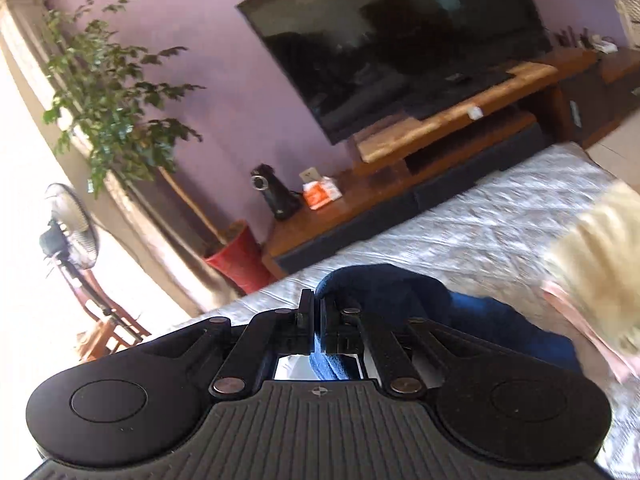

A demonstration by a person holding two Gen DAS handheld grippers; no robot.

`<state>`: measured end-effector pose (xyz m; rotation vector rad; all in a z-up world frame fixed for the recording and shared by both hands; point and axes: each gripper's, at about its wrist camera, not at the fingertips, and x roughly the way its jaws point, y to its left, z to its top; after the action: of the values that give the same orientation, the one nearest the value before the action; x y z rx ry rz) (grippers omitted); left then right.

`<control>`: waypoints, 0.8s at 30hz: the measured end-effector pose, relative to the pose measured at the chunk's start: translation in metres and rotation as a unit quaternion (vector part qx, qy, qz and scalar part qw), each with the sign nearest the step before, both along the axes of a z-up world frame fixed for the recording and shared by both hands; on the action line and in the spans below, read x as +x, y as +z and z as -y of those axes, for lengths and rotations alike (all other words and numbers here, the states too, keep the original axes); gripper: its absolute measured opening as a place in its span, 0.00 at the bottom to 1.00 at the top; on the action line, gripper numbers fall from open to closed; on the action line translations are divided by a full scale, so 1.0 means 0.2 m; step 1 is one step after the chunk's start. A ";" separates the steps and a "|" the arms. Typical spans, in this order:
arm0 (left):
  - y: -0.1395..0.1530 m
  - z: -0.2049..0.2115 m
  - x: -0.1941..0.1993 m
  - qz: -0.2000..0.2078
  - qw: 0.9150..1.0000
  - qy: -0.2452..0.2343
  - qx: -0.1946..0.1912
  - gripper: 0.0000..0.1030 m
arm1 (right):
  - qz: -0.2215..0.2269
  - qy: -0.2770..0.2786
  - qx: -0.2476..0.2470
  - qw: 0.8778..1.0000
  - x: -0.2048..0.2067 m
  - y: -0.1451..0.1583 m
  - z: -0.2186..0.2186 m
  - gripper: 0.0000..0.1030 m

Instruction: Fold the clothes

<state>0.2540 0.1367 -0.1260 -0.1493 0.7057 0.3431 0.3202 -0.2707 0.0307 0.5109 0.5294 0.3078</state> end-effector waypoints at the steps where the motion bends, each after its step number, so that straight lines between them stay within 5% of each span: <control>1: 0.00 -0.01 0.00 -0.001 1.000 0.002 -0.003 0.99 | 0.022 0.030 -0.002 0.999 0.08 0.09 -0.14 0.03; 5: 0.00 -0.02 0.00 -0.002 1.000 0.006 -0.013 0.99 | 0.108 0.186 -0.001 0.977 0.30 0.45 -0.72 0.10; 8: 0.00 -0.03 0.00 -0.003 1.000 0.003 -0.020 0.99 | 0.138 0.227 -0.019 0.964 0.29 0.54 -0.99 0.23; 10: 0.00 -0.04 0.00 -0.007 1.000 0.003 -0.020 0.99 | 0.158 0.254 -0.031 0.954 0.28 0.60 -1.17 0.63; 12: 0.00 -0.06 0.01 -0.011 1.000 0.002 -0.021 0.99 | 0.169 0.266 -0.050 0.948 0.26 0.62 -1.29 0.80; 15: 0.02 -0.10 -0.02 -0.001 1.000 0.010 -0.019 0.99 | 0.117 0.226 -0.110 0.961 0.17 0.34 -1.14 0.79; 24: 0.04 -0.16 -0.06 0.012 0.999 0.025 -0.025 0.99 | -0.071 0.158 -0.105 0.979 -0.23 -0.38 -0.78 0.80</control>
<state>0.2419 0.1683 -0.1179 -0.2180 0.6880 0.3707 0.2735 -0.1139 -0.0454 0.2432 0.7746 0.5156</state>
